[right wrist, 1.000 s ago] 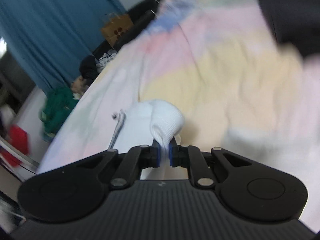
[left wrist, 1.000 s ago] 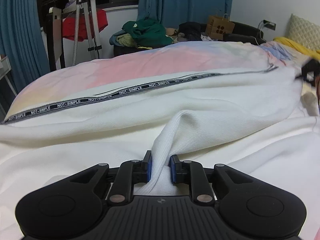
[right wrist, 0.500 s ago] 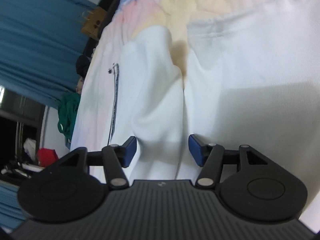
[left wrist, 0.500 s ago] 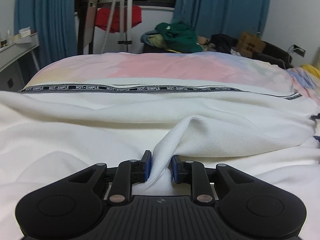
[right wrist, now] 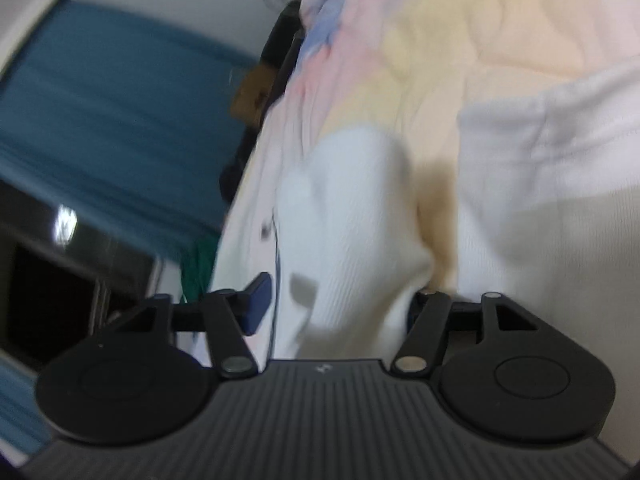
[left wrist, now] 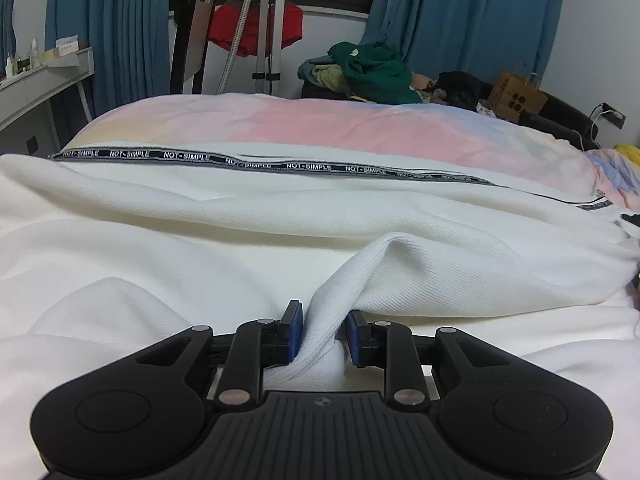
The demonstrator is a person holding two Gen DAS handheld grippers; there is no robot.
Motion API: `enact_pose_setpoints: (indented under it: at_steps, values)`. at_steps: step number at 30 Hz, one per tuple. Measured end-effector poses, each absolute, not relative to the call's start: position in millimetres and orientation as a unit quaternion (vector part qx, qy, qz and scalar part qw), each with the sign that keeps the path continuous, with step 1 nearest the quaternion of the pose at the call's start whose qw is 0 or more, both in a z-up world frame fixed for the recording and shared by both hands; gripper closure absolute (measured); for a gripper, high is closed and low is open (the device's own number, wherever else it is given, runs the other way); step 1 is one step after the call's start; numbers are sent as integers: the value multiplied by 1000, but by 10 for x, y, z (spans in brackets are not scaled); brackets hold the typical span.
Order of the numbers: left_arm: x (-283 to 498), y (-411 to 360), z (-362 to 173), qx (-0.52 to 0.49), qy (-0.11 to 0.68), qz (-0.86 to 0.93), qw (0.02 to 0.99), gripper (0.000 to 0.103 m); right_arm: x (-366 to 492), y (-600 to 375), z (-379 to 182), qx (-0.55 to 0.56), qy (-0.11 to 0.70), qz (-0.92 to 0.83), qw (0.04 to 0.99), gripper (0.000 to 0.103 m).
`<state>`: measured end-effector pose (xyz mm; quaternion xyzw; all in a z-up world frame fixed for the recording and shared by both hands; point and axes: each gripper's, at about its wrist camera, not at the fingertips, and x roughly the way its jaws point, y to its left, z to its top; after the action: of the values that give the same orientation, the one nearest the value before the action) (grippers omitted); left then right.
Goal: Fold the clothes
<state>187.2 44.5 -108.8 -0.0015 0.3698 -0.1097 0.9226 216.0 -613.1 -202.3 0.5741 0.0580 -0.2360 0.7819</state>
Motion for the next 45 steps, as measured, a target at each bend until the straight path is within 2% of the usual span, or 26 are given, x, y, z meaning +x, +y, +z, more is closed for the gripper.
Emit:
enact_pose_setpoints:
  at_steps: [1, 2, 3, 9, 15, 18, 20, 22, 23, 25, 27, 32, 36, 40, 45]
  values:
    - [1871, 443, -1093, -2, 370, -109, 923, 77, 2170, -6164, -1996, 566, 62, -250, 783, 69]
    - [1875, 436, -1101, -2, 370, -108, 923, 77, 2174, -6196, -1961, 566, 64, -259, 780, 75]
    - [1883, 422, -1110, 0, 370, -107, 923, 77, 2182, -6182, -1904, 567, 60, -259, 780, 85]
    - [1890, 353, -1168, 17, 367, -106, 924, 76, 2131, -6004, -1434, 469, 47, -309, 826, 87]
    - [1858, 385, -1155, 14, 368, -109, 923, 74, 2130, -6085, -2030, 468, 114, -341, 808, 86]
    - [1865, 397, -1145, 12, 369, -111, 923, 74, 2133, -6015, -1997, 451, 129, -336, 817, 79]
    - [1879, 409, -1113, 8, 371, -111, 922, 74, 2087, -5905, -1932, 441, 143, -342, 817, 69]
    - [1816, 415, -1021, 4, 366, -111, 924, 73, 2035, -5822, -1870, 440, 154, -339, 817, 53]
    - [1769, 417, -963, 3, 362, -111, 925, 72, 2010, -5782, -1824, 438, 158, -336, 819, 48]
    - [1673, 421, -846, -1, 354, -112, 928, 65, 1940, -5650, -1597, 411, 158, -336, 833, 29]
    - [1577, 424, -729, -4, 346, -112, 931, 59, 1854, -5547, -1385, 382, 158, -338, 846, 21]
    - [1338, 433, -438, -13, 326, -114, 938, 29, 1554, -5127, -940, 340, 167, -301, 875, 22]
    - [1002, 453, -254, -12, 306, -108, 946, 19, 1349, -4676, -673, 295, 199, -242, 903, 23]
    - [639, 475, -79, -10, 285, -100, 953, 2, 1126, -4209, -469, 245, 225, -164, 929, 22]
    - [185, 502, 139, -7, 258, -90, 962, 0, 824, -3709, -238, 195, 233, -82, 949, 23]
